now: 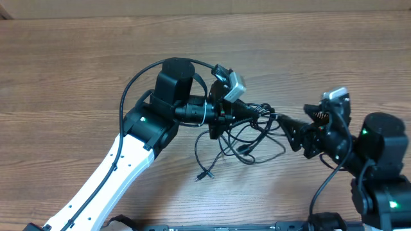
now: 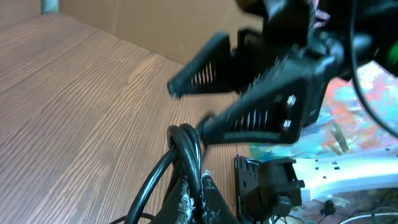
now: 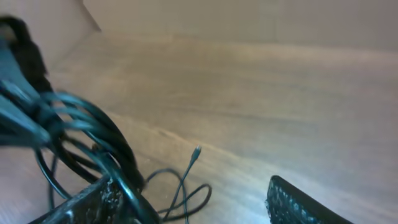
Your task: Untangle cables
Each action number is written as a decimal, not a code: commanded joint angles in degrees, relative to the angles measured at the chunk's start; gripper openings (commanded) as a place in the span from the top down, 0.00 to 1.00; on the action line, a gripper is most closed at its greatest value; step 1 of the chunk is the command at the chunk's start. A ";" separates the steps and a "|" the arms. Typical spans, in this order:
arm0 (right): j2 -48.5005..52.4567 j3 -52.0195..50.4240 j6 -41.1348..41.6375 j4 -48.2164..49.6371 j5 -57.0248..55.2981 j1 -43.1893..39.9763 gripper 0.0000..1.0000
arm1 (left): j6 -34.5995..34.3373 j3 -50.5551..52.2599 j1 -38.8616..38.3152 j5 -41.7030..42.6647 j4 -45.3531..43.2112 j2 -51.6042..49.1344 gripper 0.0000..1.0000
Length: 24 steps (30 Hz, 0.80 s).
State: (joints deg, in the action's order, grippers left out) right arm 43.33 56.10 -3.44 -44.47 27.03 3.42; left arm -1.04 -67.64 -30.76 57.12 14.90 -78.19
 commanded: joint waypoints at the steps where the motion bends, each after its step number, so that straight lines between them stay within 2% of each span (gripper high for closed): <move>1: -0.61 2.56 -3.61 0.24 2.43 0.09 0.32 | 2.36 -0.90 -0.39 3.26 -0.42 -0.11 0.96; 7: -0.61 2.54 -15.13 -3.54 13.20 0.09 0.33 | 2.32 -0.90 -0.39 5.16 -1.31 -0.11 0.96; 10: -0.61 2.54 -18.01 -5.53 15.23 0.09 0.37 | 2.12 -0.90 -0.39 7.45 -3.37 -0.11 0.96; 12: -0.61 2.54 -19.43 -5.86 18.16 0.09 0.44 | 1.95 -0.90 -0.39 7.45 -4.26 -0.11 0.96; 16: -0.61 2.54 -23.10 -5.11 23.65 0.09 0.44 | 0.59 -0.90 -0.96 9.25 -7.52 -0.11 0.96; 18: -0.61 2.54 -23.71 -5.35 24.44 0.09 0.50 | -0.33 -0.90 -1.60 9.09 -8.96 -0.11 0.96; 19: -0.61 2.54 -23.69 -5.64 24.98 0.09 0.64 | -1.22 -0.90 -1.84 7.63 -9.22 -0.11 0.96; 20: -0.61 2.54 -23.69 -5.75 25.20 0.09 0.68 | -1.79 -0.90 -1.84 6.75 -9.20 -0.11 0.96; 24: -0.61 2.54 -23.69 -5.84 27.12 0.11 0.71 | -5.70 -0.90 -1.84 2.40 -9.33 -0.11 0.96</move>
State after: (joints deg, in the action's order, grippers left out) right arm 43.03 57.32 -26.20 -50.48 50.52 3.40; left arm -3.07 -67.64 -32.27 63.37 6.02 -78.24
